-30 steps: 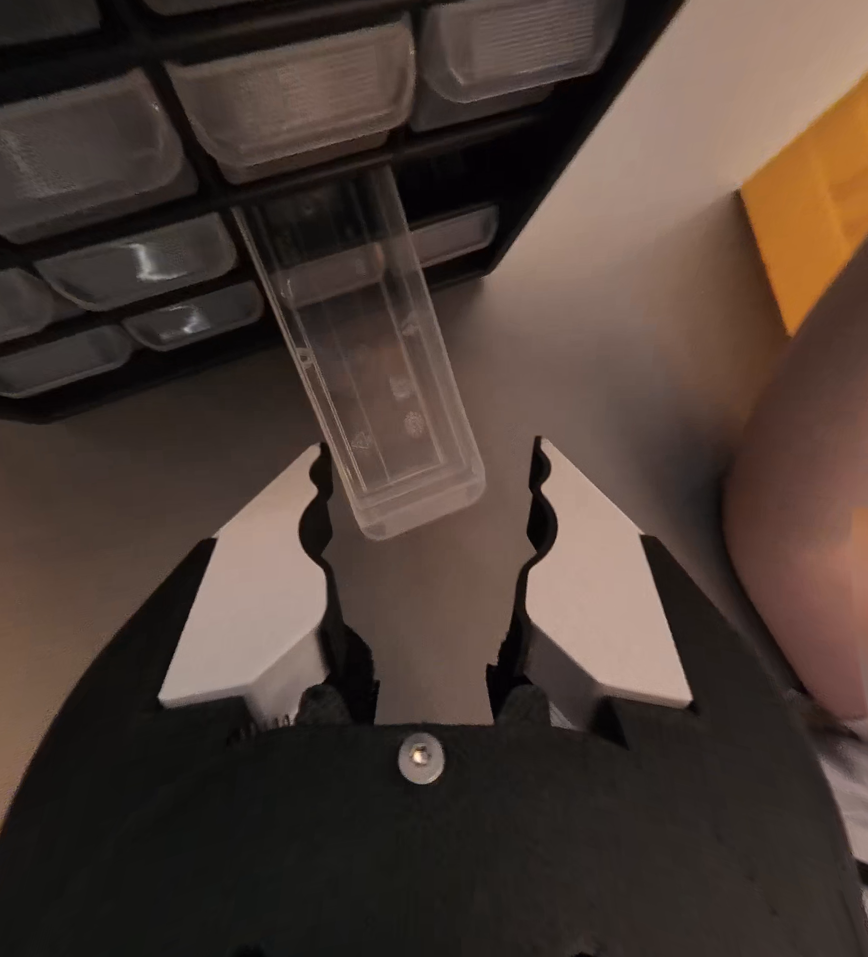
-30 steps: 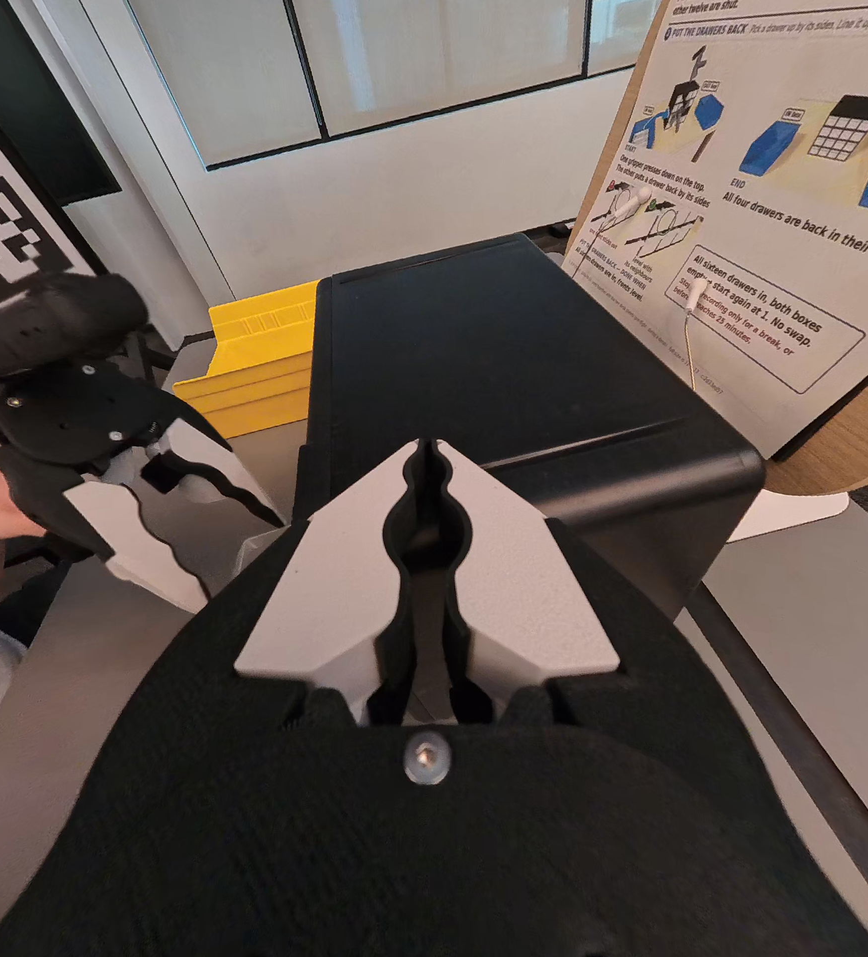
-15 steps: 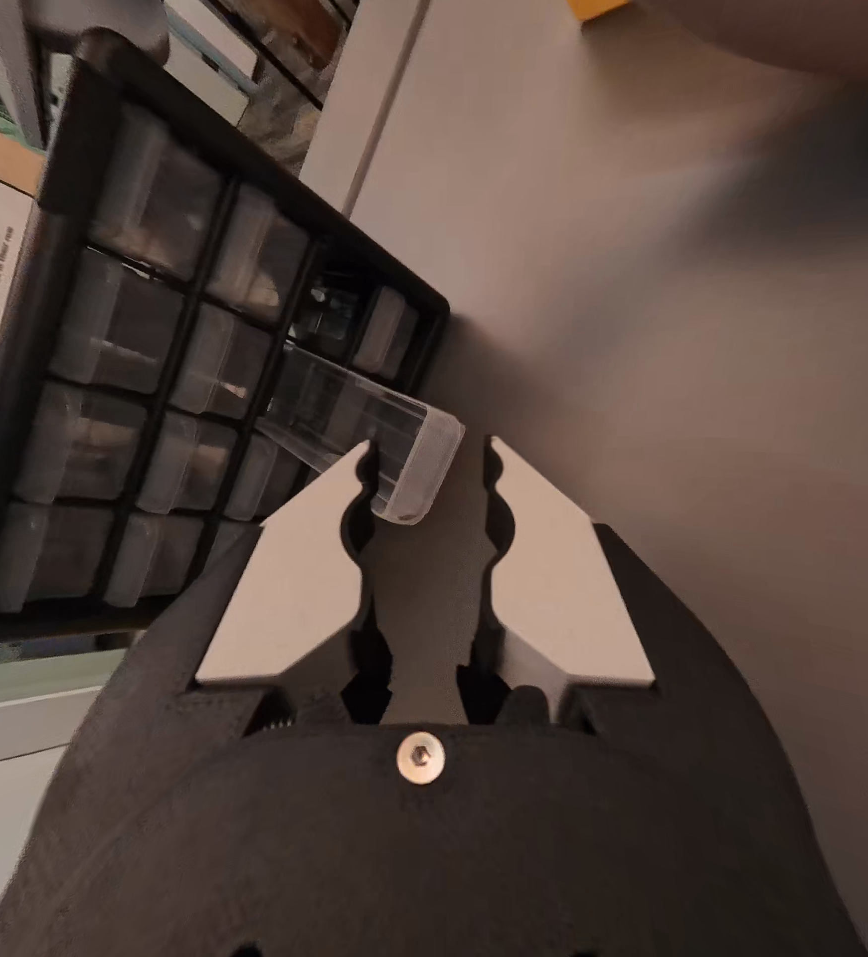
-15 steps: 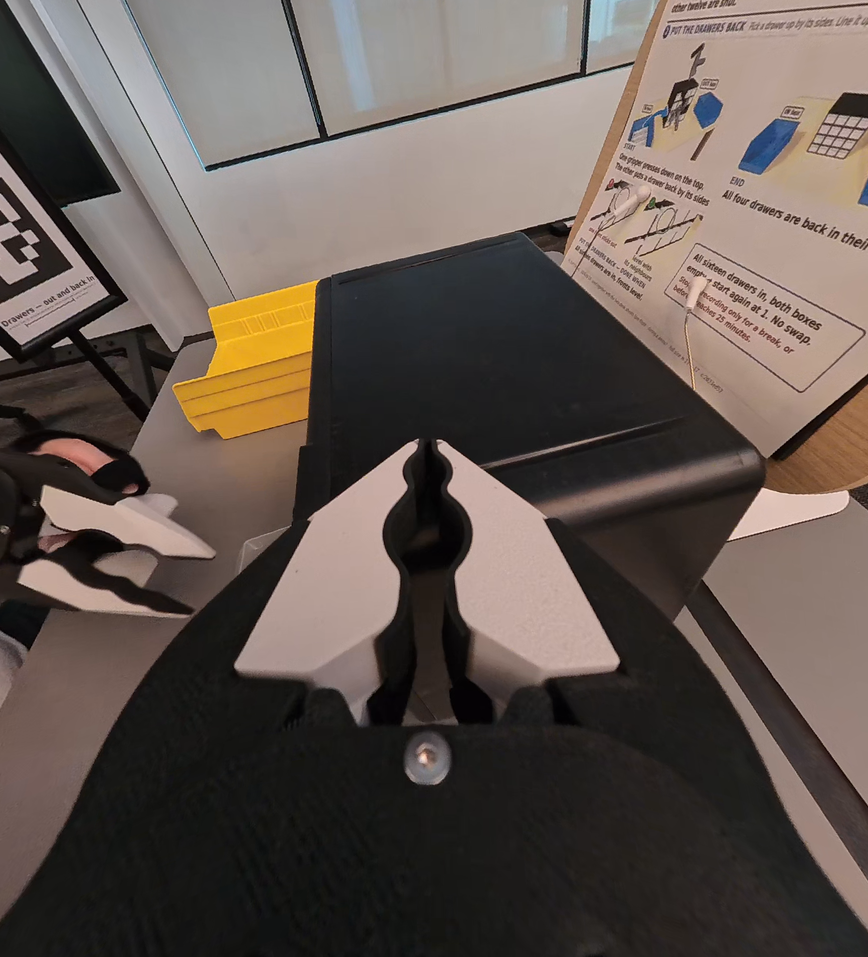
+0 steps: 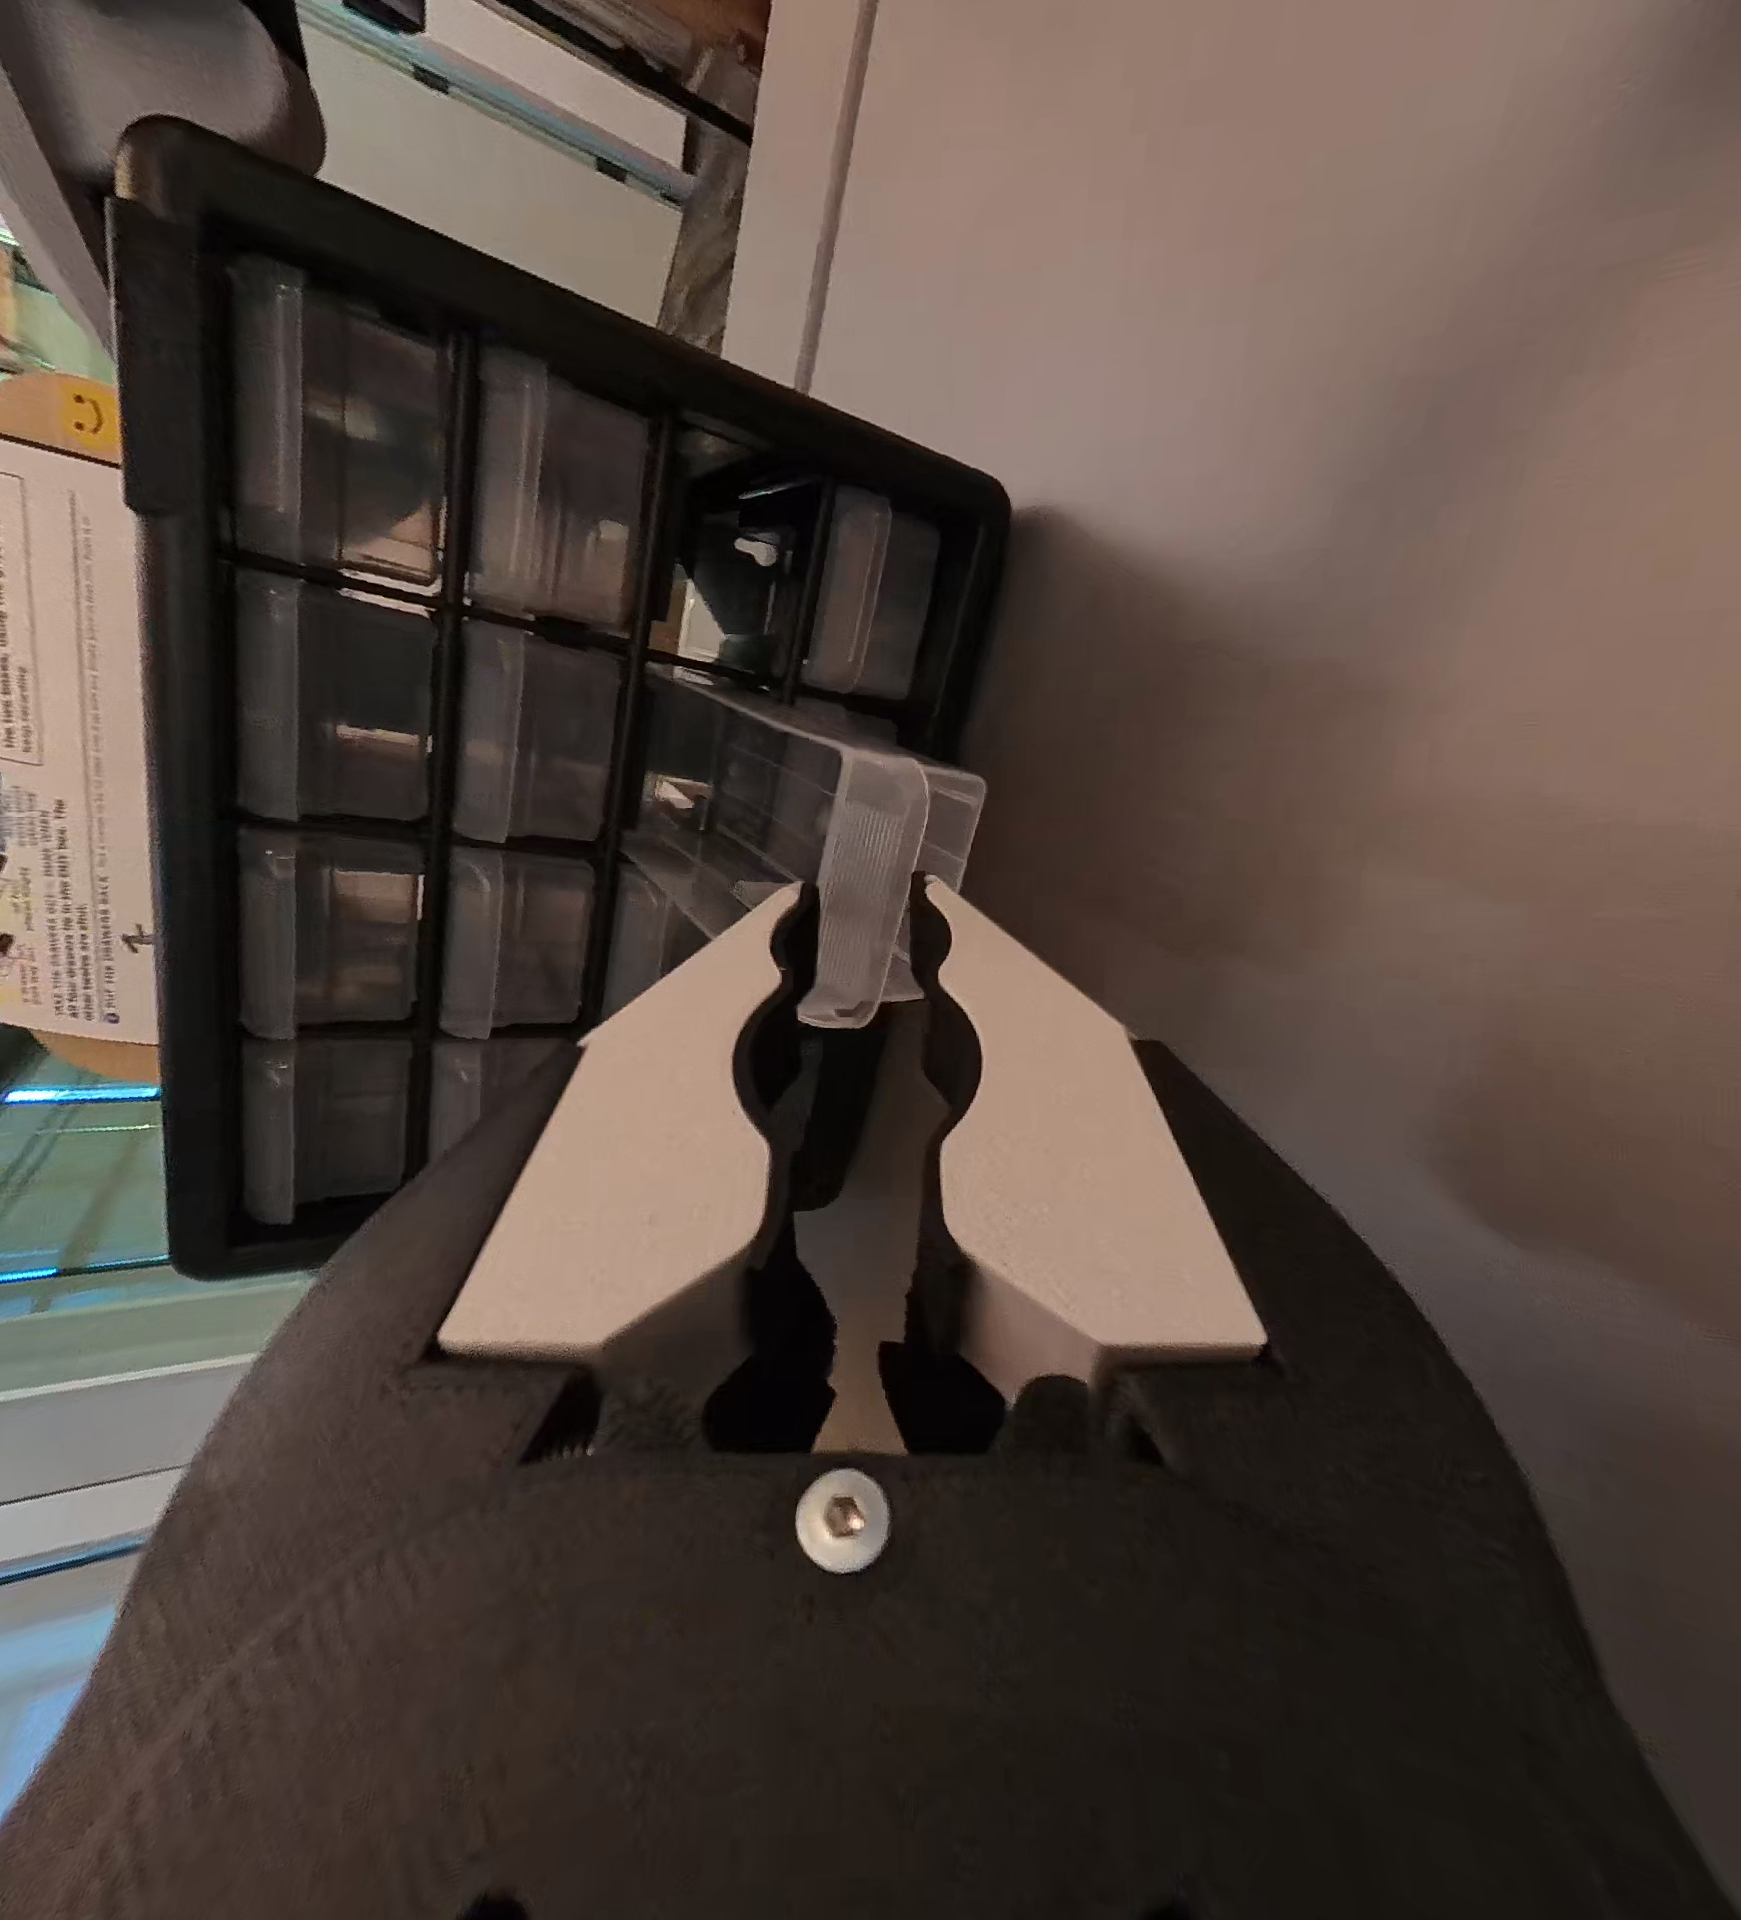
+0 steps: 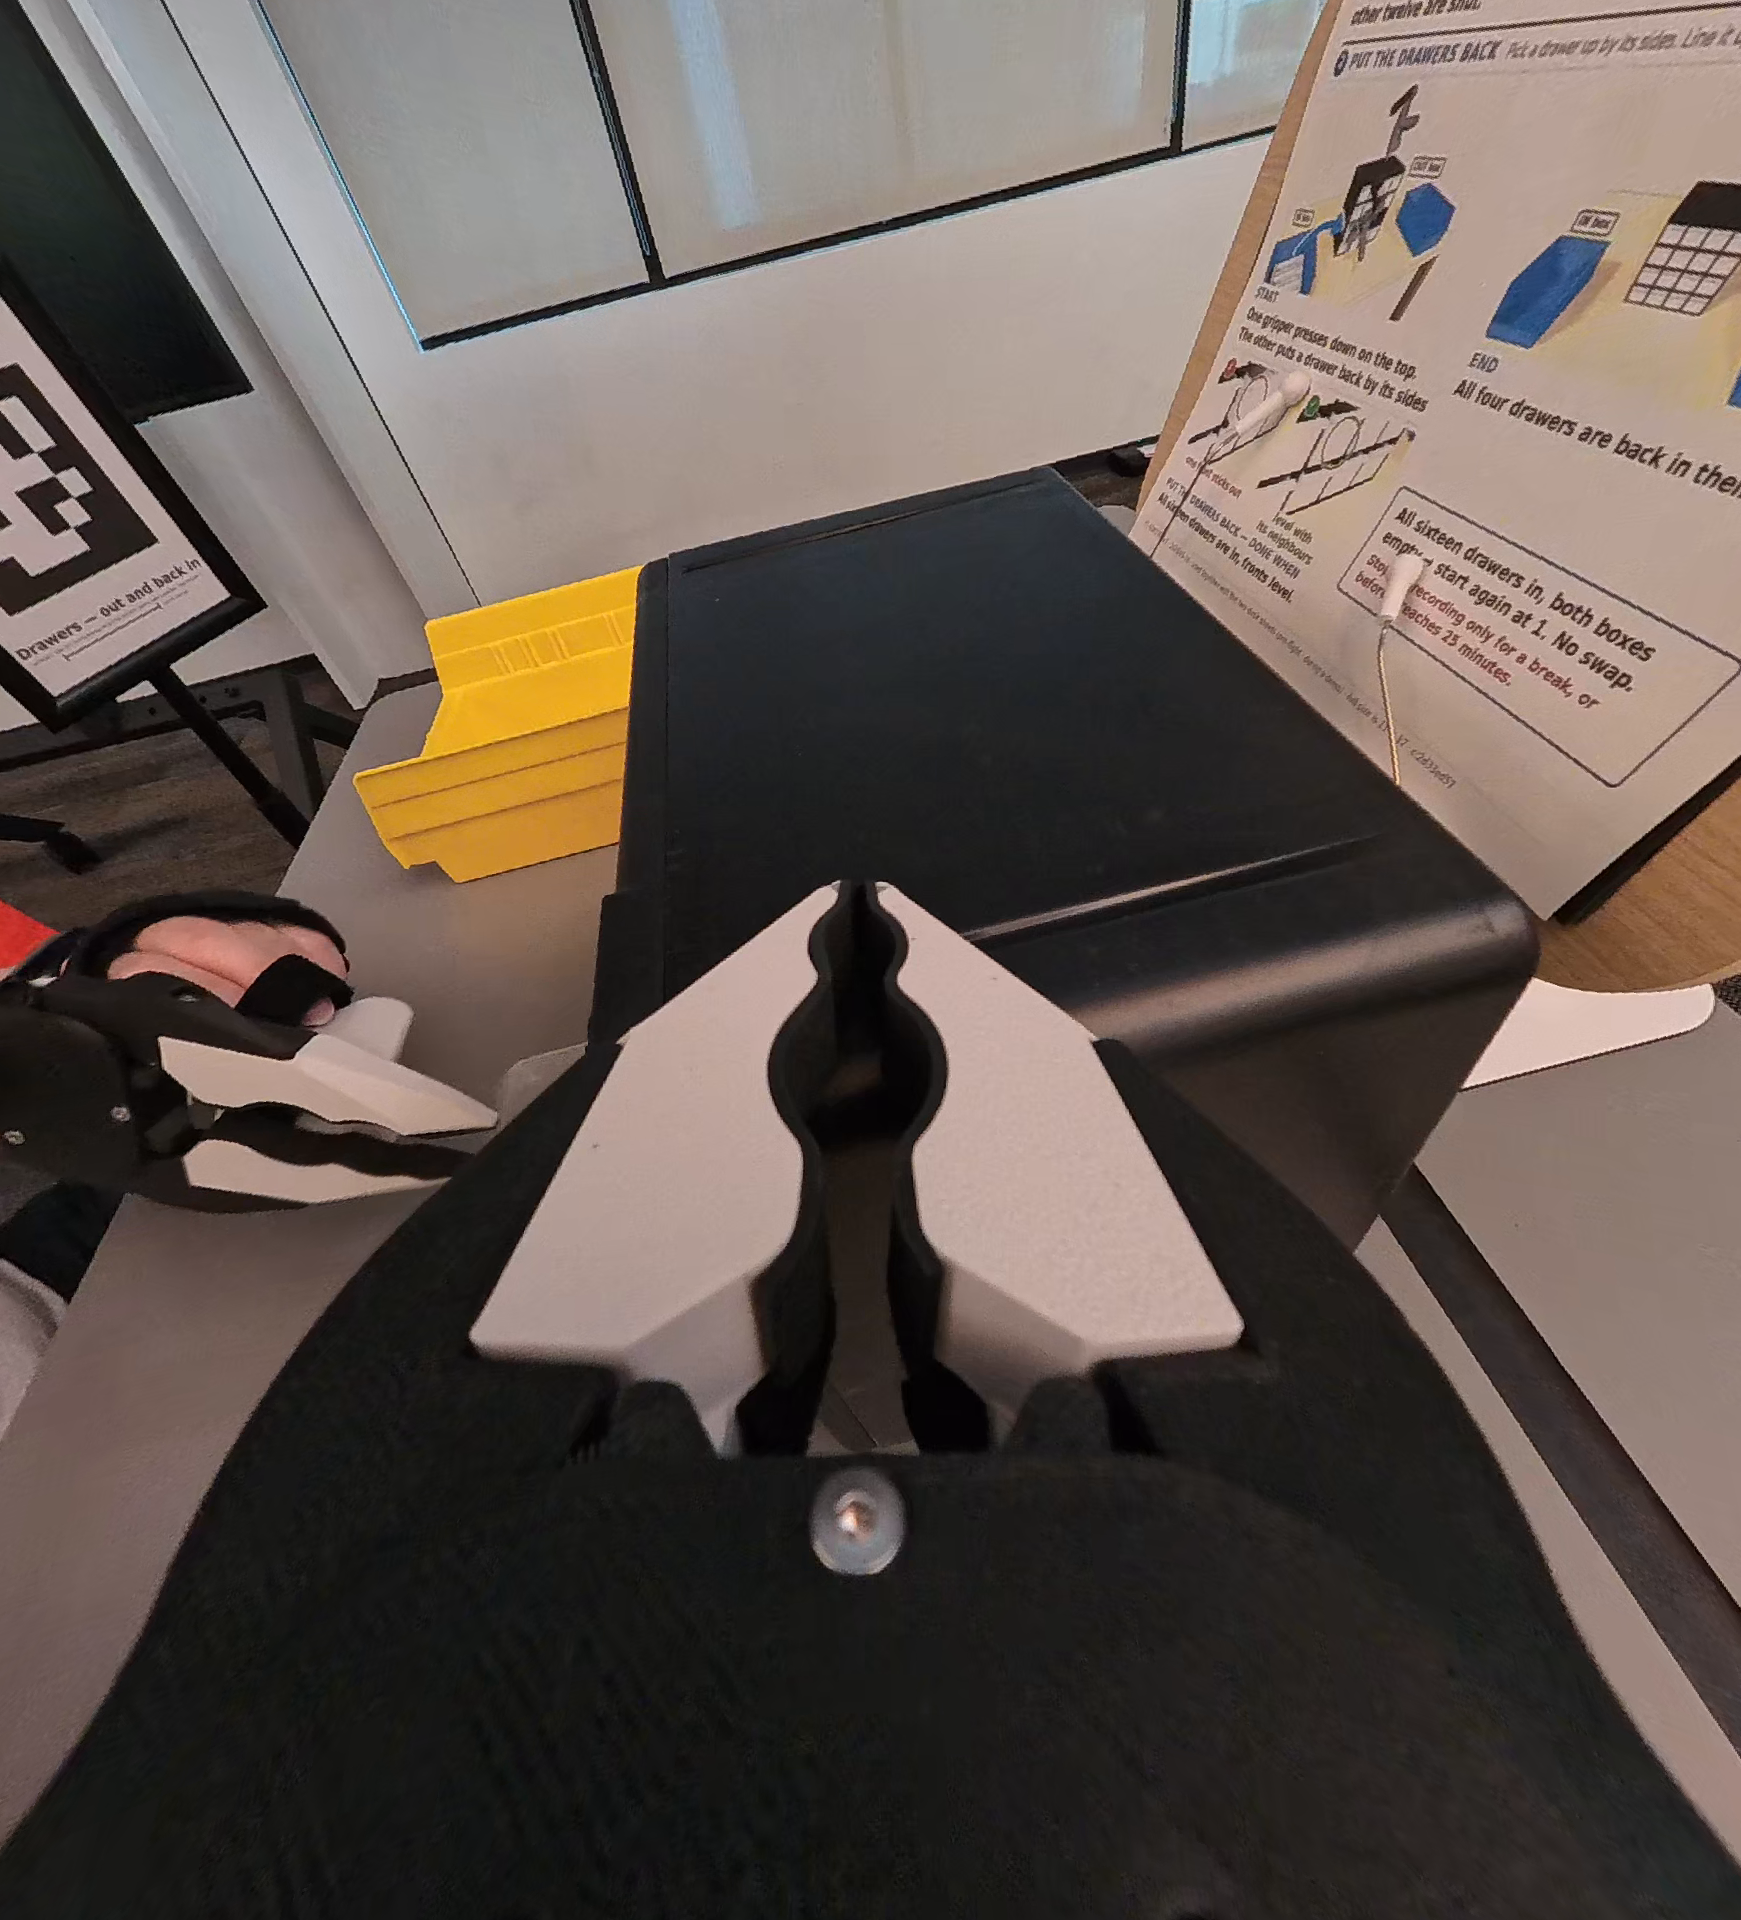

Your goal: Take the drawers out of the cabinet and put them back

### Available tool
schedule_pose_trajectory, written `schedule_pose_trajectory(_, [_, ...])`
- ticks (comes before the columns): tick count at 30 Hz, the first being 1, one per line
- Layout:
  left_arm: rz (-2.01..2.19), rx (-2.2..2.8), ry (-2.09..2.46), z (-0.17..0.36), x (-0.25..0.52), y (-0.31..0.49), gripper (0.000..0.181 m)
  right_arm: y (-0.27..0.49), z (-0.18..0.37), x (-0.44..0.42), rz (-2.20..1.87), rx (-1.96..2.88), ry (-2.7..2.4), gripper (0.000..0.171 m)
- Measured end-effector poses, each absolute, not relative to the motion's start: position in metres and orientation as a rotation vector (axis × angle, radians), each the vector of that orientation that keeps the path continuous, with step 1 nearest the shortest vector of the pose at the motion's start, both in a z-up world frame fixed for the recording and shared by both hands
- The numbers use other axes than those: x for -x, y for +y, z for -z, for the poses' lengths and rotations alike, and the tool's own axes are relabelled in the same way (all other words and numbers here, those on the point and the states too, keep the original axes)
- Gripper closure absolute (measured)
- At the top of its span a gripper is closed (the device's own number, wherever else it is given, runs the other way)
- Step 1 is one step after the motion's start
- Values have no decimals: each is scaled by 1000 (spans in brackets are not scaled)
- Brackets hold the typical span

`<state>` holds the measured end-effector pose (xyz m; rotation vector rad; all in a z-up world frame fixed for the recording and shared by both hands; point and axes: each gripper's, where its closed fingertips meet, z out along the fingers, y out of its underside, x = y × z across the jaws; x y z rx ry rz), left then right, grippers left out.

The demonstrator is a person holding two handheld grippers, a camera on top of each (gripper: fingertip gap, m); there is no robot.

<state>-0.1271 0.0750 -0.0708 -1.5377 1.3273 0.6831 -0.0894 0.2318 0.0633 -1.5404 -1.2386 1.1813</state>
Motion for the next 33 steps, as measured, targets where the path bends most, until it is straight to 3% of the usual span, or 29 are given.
schedule_pose_trajectory(33, [-780,1586,1161,60,131,178,172,232,-63,90,-1179,1541,-1240,171])
